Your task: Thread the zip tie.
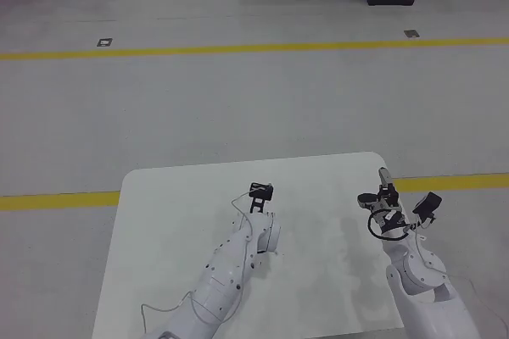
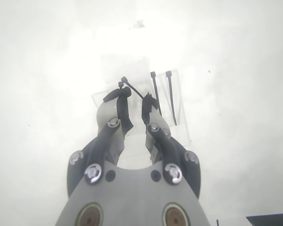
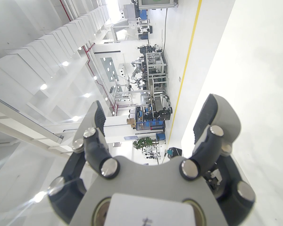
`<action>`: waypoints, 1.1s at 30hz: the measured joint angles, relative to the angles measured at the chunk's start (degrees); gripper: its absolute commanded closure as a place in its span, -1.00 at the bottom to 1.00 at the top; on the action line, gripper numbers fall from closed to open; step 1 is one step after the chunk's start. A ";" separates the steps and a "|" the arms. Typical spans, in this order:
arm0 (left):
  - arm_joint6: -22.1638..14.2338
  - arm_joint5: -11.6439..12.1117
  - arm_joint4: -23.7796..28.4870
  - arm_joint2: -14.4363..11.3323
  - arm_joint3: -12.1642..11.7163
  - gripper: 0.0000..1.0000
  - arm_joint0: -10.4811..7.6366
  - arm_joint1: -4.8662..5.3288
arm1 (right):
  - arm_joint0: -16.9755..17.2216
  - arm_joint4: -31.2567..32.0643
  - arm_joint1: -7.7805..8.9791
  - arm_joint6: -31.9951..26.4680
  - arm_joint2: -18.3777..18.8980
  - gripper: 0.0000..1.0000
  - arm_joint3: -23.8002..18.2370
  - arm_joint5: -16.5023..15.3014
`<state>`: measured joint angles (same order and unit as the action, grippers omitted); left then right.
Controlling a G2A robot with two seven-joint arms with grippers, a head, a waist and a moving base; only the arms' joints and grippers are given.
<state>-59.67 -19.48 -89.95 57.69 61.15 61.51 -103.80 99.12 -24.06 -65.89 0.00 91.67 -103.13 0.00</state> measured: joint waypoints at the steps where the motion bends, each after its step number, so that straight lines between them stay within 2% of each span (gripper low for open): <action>1: 0.00 0.00 0.00 -0.10 -0.01 0.68 -0.03 0.11 | 0.00 0.00 0.00 0.00 0.00 -1.00 0.00 0.00; 13: -2.38 0.00 0.00 -0.84 2.42 0.68 0.97 0.71 | 0.00 0.00 0.00 0.00 0.00 -1.00 0.00 0.00; 22: -3.29 0.00 0.00 1.44 6.17 0.82 3.49 0.43 | 0.00 0.00 0.00 0.00 0.00 -1.00 0.00 0.00; 26: -3.12 0.00 0.00 2.27 6.40 0.78 3.84 0.25 | 0.00 0.00 0.00 0.00 0.00 -1.00 0.00 0.00; 33: -1.00 0.00 0.00 1.95 4.28 0.64 2.74 0.50 | 0.00 0.00 0.00 0.00 0.00 -1.00 0.00 0.00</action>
<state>-60.67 -19.48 -89.95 59.63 65.43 64.25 -103.29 99.12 -24.06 -65.89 0.00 91.67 -103.13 0.00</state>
